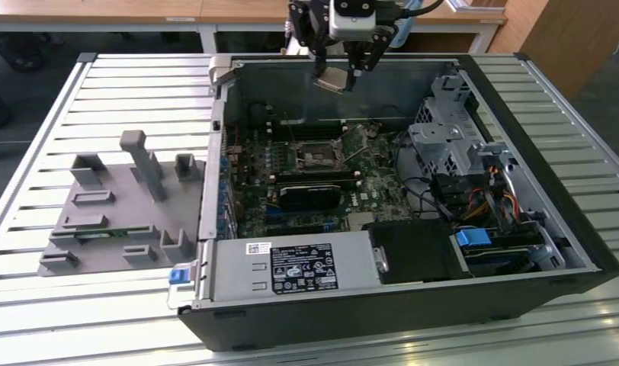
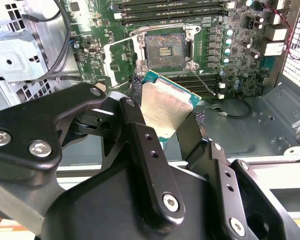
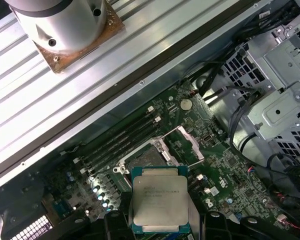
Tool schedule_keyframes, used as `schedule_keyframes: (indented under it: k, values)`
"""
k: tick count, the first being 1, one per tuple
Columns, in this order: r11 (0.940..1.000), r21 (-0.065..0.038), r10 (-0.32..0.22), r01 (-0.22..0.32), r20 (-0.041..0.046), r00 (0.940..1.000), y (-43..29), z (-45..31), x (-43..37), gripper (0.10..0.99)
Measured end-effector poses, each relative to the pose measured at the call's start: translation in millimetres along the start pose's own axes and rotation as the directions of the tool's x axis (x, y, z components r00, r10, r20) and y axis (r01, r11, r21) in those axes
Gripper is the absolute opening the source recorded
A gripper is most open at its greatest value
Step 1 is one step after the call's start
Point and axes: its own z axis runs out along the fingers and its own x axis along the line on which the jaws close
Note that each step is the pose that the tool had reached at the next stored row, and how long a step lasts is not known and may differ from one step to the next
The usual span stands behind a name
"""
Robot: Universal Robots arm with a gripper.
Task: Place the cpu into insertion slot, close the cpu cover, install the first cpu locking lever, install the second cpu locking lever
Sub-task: 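Place the cpu into insertion slot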
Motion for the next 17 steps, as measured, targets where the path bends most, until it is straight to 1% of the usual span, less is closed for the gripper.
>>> schedule_keyframes:
  k: [17]
  values:
    - [0.9992,-0.001,0.04,-0.04,0.0035,0.9992,0.0,0.0,0.0,0.529]
